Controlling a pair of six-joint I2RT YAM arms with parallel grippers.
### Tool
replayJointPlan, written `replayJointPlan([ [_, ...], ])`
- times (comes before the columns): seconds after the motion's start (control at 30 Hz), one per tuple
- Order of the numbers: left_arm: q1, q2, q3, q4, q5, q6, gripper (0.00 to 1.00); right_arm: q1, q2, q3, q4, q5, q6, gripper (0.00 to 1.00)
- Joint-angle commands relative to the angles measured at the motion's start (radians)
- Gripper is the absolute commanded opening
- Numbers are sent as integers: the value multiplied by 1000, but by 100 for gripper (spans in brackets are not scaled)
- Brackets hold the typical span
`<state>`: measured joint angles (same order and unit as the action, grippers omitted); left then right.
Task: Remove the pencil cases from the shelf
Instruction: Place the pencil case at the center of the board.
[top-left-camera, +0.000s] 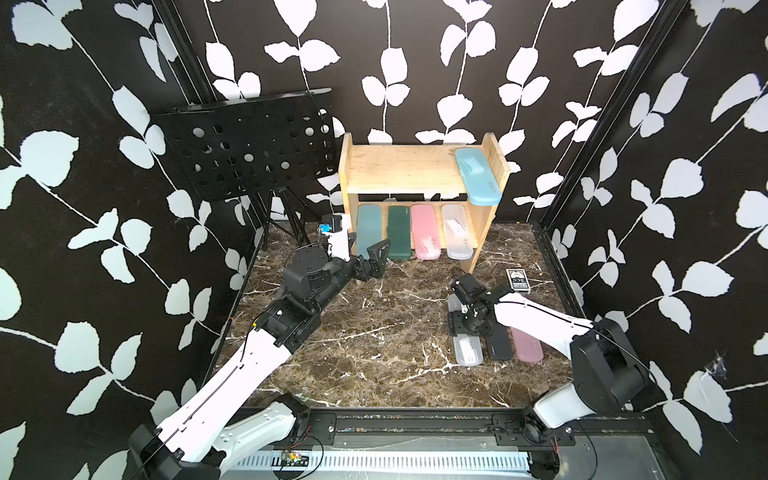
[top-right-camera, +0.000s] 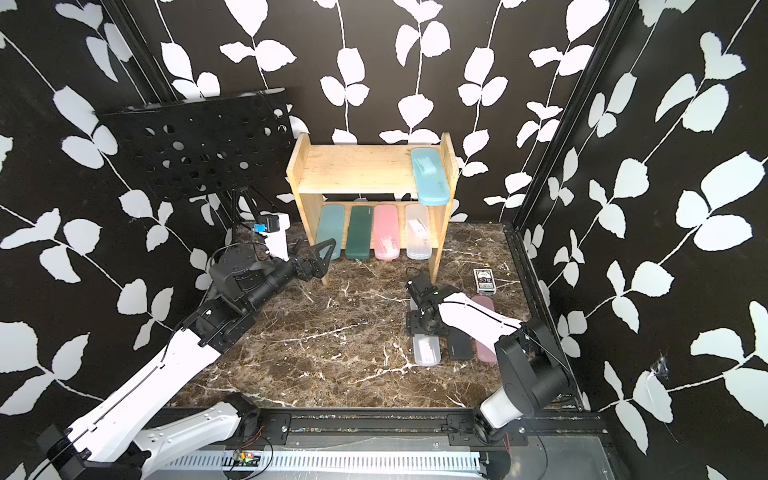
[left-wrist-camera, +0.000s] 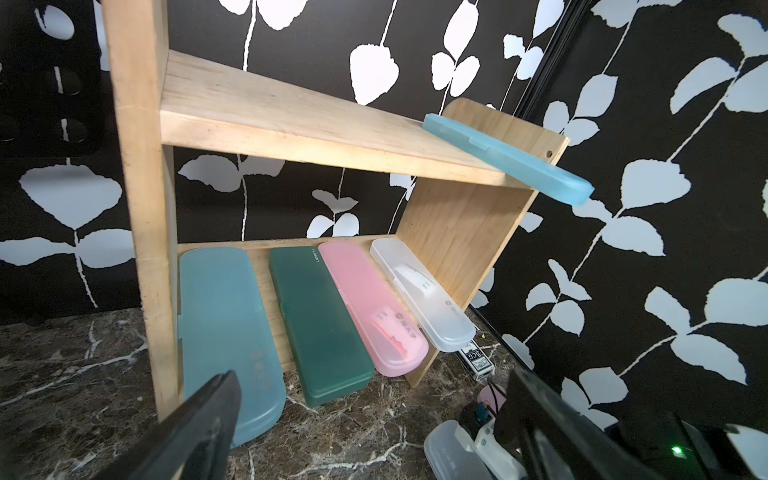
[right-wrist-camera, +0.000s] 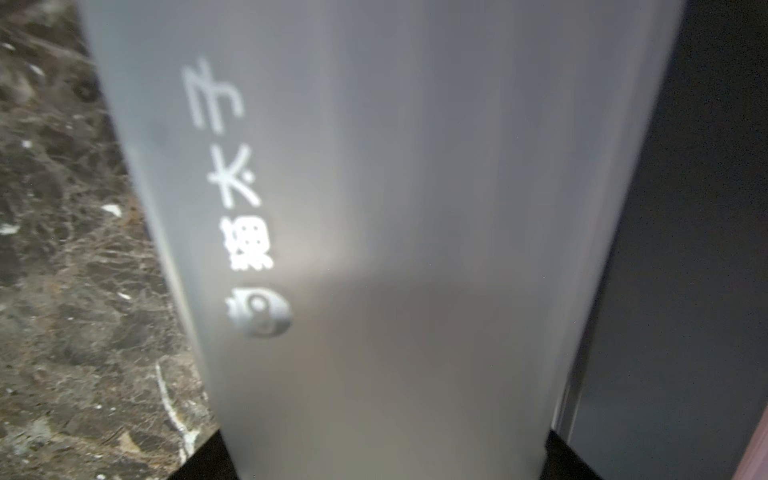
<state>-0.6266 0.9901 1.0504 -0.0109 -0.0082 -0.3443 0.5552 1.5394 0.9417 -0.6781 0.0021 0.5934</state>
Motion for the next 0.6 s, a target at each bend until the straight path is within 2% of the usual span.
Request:
replayJointPlan([
  [0.0, 1, -2, 14, -15, 3, -1, 99, -12, 17, -28, 27, -1, -15, 63],
  [0.57, 10, 0, 5, -29, -2, 2, 99, -58, 88, -57, 53, -1, -55, 65],
])
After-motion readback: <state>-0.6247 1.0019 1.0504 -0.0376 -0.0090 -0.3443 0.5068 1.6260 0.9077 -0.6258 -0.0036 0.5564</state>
